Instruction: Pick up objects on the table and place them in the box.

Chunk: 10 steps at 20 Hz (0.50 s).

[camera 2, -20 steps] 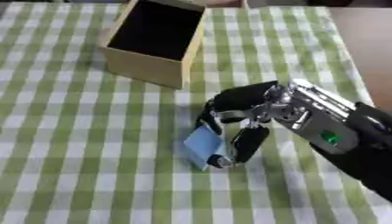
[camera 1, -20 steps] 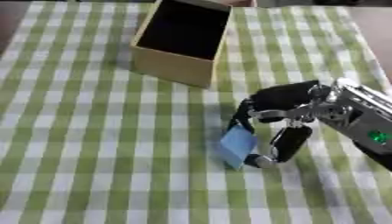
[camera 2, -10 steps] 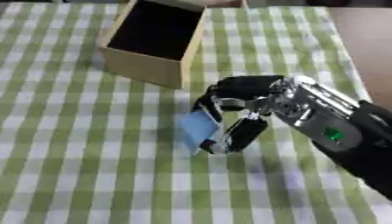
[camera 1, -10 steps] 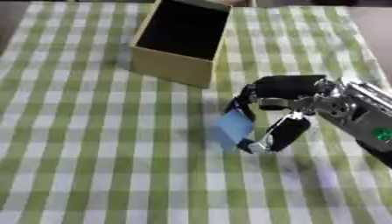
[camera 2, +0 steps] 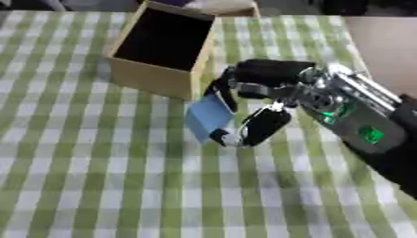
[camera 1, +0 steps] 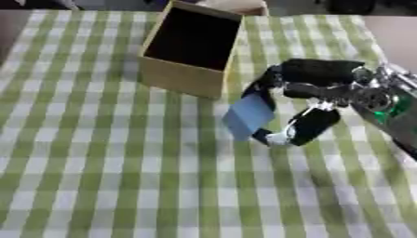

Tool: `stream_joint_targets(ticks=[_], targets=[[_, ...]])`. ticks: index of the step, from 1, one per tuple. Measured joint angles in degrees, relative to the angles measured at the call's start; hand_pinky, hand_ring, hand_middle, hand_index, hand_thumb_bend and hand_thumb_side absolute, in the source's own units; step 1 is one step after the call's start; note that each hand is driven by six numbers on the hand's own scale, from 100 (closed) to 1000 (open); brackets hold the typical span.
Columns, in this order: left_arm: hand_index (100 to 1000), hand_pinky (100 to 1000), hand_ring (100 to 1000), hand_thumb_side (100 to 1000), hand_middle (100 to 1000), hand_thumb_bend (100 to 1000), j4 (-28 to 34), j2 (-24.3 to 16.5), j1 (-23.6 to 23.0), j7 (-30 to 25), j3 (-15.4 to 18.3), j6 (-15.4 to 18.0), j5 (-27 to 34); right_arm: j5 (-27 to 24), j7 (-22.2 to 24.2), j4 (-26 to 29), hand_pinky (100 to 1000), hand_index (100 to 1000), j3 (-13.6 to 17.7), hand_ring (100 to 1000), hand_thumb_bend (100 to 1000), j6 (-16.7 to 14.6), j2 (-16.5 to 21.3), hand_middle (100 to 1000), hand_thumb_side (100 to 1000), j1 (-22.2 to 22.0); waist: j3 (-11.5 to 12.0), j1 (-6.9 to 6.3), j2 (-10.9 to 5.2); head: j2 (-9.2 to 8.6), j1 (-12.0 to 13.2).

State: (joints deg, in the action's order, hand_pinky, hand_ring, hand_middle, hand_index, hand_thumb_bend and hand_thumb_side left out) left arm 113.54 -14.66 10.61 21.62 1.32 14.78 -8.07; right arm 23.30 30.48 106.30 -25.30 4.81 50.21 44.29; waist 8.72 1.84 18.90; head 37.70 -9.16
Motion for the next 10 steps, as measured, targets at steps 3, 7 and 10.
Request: stream_joint_targets(ticks=[3,7,10], targets=[[678,624,604,657,601,215,0.0,0.0,0.2,0.0,0.0,0.0,0.0,-1.2,-0.4,-3.7,731,561,1.5,744,100,0.4,-0.5,440,524,4.2,0.4,0.04,0.48,-0.09,-0.8],[678,624,604,660,601,212,0.0,0.0,0.8,-0.1,0.0,0.1,0.0,-1.7,-0.5,-12.1,719,559,2.3,739,100,-1.3,-1.8,437,528,9.5,1.3,0.64,1.44,-0.58,-2.3],[677,624,603,665,601,207,0.0,0.0,1.1,-0.2,-0.1,0.2,0.0,-1.5,-1.1,-18.9,705,562,3.1,738,100,-3.8,-3.3,435,539,12.3,1.9,0.98,2.07,-1.15,-3.3]])
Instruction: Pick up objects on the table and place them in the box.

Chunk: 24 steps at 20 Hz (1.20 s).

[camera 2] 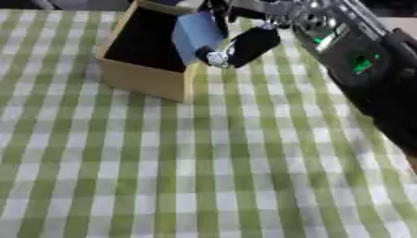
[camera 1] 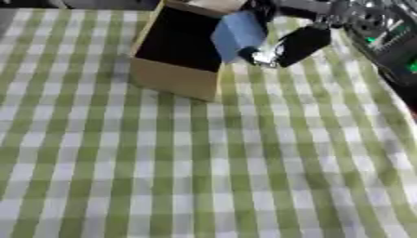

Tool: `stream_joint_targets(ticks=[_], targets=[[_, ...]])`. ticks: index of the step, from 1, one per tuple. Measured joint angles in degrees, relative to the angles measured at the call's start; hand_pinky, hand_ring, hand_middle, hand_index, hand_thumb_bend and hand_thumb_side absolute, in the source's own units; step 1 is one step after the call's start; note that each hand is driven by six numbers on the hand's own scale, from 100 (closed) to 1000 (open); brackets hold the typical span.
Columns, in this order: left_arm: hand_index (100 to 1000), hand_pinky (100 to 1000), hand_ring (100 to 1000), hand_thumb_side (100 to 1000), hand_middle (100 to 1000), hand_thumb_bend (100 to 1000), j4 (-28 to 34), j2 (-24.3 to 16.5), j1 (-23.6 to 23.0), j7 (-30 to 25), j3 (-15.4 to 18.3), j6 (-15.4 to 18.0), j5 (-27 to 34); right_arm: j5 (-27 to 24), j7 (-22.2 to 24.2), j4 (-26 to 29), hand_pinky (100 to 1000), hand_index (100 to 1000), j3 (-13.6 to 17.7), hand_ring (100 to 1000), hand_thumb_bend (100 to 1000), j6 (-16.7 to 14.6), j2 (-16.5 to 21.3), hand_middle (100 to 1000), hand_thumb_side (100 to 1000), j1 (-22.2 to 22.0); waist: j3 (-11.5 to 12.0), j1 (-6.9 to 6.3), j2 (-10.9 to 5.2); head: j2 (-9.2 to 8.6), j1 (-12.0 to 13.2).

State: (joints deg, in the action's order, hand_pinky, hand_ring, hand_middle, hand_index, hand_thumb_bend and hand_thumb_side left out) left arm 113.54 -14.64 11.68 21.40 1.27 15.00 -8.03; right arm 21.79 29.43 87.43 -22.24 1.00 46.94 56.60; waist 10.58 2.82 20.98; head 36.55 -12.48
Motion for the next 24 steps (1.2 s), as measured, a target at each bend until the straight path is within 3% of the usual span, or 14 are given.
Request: stream_joint_targets(ticks=[11,17,24], targets=[[676,623,602,673,601,197,0.0,0.1,1.0,-1.0,-0.9,-0.1,1.0,4.8,-4.2,-18.7,686,569,4.7,739,100,-3.8,-8.7,432,561,7.7,4.0,1.23,1.81,-1.36,-3.1],[676,624,602,676,601,194,0.0,0.2,1.9,-1.5,-1.1,0.0,1.4,7.3,-5.7,-23.0,687,571,6.2,740,100,-5.3,-11.3,434,566,9.7,6.5,2.64,2.51,-1.74,-4.3],[676,624,602,681,601,189,0.0,0.3,2.6,-1.9,-1.4,-0.1,1.7,10.5,-7.7,-27.0,701,587,8.1,746,100,-6.0,-12.6,450,550,10.0,7.8,3.56,3.27,-2.13,-5.1]])
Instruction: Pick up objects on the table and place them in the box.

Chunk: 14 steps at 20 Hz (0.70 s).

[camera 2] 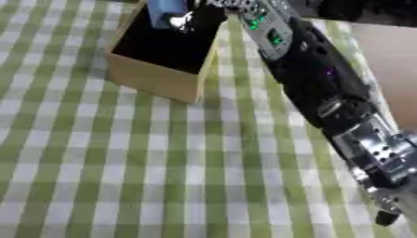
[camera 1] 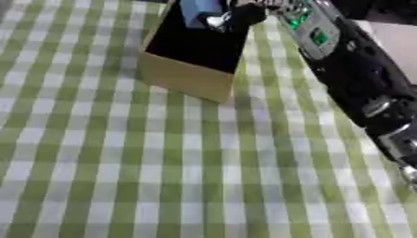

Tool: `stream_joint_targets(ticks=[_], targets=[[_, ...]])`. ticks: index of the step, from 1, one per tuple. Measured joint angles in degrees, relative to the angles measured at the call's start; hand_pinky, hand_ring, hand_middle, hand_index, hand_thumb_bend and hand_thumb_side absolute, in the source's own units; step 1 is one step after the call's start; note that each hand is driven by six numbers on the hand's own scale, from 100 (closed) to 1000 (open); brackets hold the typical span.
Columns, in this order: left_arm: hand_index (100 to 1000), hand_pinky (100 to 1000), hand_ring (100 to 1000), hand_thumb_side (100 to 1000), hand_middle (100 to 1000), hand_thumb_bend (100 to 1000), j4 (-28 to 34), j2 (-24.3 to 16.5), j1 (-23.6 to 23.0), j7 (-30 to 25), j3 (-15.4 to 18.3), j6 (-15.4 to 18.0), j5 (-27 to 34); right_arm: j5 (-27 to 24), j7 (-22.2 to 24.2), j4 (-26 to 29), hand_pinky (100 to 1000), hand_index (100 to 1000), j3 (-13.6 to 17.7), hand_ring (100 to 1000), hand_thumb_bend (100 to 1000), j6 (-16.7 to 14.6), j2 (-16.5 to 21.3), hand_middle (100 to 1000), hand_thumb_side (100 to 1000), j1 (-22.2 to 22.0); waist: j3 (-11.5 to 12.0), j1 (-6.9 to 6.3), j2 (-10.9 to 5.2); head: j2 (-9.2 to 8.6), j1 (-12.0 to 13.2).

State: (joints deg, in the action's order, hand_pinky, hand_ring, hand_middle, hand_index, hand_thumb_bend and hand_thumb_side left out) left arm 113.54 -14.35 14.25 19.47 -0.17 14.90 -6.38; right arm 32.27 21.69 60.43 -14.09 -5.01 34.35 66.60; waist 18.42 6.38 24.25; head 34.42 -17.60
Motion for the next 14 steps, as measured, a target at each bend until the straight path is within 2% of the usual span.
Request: stream_joint_targets(ticks=[6,9,13,14], targets=[[676,625,602,682,602,187,0.0,0.0,0.0,-0.3,0.0,0.0,0.1,2.6,-0.6,-1.9,723,616,0.5,759,100,-1.6,-0.2,481,539,-0.1,0.0,0.07,0.13,0.00,0.0],[676,626,602,683,602,186,0.0,0.0,0.0,-0.3,0.0,-0.1,0.1,3.5,-0.3,-2.3,759,753,0.6,810,139,-2.1,-0.2,595,551,-0.4,0.0,0.07,0.13,0.00,0.0],[676,627,603,684,602,185,0.0,0.0,0.0,-0.5,0.0,0.0,0.1,4.6,1.2,-2.5,830,853,0.6,901,239,-2.9,-0.2,737,566,-0.6,0.0,0.14,0.13,0.00,-0.1],[676,627,603,684,602,185,0.0,0.0,0.0,-0.5,0.0,0.0,0.2,5.0,1.5,-2.5,833,858,0.6,905,243,-3.1,-0.2,743,566,-0.6,0.1,0.16,0.13,0.00,-0.1]])
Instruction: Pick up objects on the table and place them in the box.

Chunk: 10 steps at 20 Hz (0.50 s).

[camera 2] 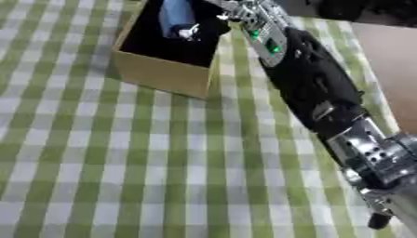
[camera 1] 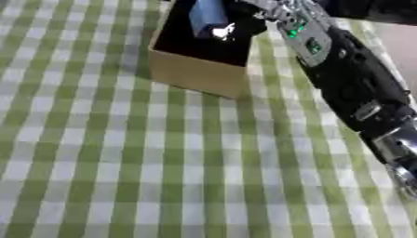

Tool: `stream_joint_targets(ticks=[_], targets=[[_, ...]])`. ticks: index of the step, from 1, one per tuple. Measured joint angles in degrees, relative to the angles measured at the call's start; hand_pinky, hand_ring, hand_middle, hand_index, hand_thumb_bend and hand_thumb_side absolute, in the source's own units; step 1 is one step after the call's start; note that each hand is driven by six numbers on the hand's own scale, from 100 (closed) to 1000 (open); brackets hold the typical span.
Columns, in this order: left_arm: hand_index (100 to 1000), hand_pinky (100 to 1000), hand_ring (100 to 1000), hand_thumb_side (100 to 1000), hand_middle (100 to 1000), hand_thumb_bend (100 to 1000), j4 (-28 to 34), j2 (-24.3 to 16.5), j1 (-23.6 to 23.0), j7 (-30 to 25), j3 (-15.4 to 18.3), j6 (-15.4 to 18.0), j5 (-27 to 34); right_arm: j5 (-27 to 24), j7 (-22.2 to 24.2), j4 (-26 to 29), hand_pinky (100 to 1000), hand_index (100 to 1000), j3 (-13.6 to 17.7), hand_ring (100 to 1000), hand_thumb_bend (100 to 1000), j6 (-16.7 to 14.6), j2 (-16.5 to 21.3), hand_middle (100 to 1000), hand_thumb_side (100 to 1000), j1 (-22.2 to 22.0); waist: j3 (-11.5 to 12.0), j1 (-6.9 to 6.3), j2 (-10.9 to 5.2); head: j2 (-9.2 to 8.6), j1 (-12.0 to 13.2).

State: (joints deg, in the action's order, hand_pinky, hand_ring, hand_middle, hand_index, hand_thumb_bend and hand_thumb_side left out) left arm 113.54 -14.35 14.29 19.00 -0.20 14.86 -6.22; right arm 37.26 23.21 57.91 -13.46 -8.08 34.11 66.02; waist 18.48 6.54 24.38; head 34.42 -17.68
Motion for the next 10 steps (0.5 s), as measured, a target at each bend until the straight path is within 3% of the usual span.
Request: stream_joint_targets(ticks=[3,10], targets=[[676,627,603,684,602,183,0.0,0.0,0.0,0.0,0.0,0.0,0.1,0.9,0.7,0.0,854,884,0.0,926,329,-0.2,0.0,778,587,0.0,0.0,0.20,0.00,0.06,0.0],[677,629,603,686,603,182,0.0,0.0,0.0,-0.3,0.0,-0.2,0.1,3.3,2.2,0.0,880,908,0.0,941,424,-0.7,0.0,800,635,0.0,-0.1,0.31,-0.03,0.33,0.3]])
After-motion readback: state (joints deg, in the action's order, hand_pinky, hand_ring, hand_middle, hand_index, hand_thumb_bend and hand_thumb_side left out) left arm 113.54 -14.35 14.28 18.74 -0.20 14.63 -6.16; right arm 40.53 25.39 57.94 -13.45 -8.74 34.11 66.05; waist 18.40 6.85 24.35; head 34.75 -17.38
